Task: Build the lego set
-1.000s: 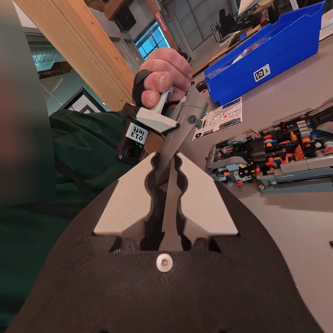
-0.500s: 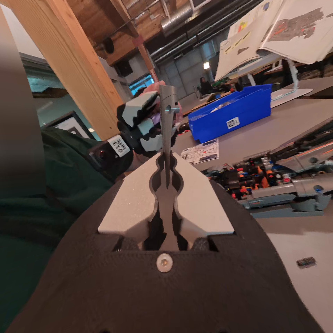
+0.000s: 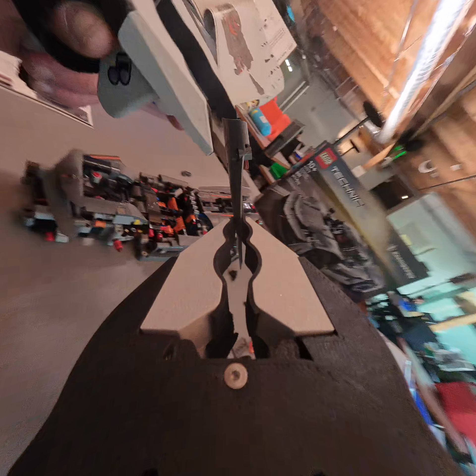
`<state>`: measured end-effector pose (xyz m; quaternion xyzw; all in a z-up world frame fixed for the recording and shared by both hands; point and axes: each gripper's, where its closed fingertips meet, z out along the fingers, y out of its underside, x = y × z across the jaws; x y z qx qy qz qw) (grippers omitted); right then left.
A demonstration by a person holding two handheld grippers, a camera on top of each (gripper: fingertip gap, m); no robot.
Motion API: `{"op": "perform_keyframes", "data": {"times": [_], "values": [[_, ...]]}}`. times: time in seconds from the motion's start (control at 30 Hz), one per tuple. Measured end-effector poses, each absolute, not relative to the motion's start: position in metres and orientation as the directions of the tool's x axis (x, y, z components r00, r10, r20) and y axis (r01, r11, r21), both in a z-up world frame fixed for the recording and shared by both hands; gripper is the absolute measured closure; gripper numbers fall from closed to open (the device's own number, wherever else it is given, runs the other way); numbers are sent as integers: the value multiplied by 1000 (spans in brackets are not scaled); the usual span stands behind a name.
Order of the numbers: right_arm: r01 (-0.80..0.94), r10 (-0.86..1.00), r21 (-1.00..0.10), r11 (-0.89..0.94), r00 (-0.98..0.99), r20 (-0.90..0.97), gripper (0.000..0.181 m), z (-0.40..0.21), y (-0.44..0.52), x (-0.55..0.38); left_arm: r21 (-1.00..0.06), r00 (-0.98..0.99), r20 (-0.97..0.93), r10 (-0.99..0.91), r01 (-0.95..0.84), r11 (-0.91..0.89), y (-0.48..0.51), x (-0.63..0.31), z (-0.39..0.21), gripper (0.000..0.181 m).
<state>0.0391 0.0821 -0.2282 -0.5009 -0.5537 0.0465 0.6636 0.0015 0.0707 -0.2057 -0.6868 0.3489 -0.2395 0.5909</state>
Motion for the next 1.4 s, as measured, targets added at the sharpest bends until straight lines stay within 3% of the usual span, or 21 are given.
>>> {"op": "perform_keyframes", "data": {"times": [0.1, 0.23, 0.33, 0.5, 0.7, 1.1, 1.23, 1.4], "values": [[563, 483, -610, 557, 377, 790, 181, -226, 83, 40, -987, 590, 58, -805, -86, -133, 65, 11, -209, 140], [581, 424, -564, 587, 373, 825, 181, -222, 81, 42, -992, 618, -49, -785, -119, -32, 66, 11, -204, 161], [578, 410, -549, 604, 365, 836, 181, -220, 79, 43, -989, 612, -114, -782, -141, 34, 64, 14, -199, 159], [539, 456, -583, 608, 363, 812, 181, -217, 77, 44, -982, 587, -186, -788, -147, 122, 64, 10, -192, 153], [451, 565, -664, 596, 353, 746, 181, -214, 68, 44, -946, 511, -324, -796, -191, 263, 53, 14, -184, 173], [342, 775, -822, 455, 303, 555, 181, -221, 65, 37, -928, 453, -364, -814, -253, 274, 56, 11, -184, 177], [277, 881, -914, 297, 291, 374, 181, -224, 72, 37, -934, 477, -339, -811, -273, 230, 69, 0, -184, 174], [102, 969, -987, -127, 225, -101, 181, -222, 98, 37, -938, 547, -298, -782, -318, 135, 115, -36, -191, 156]]}}
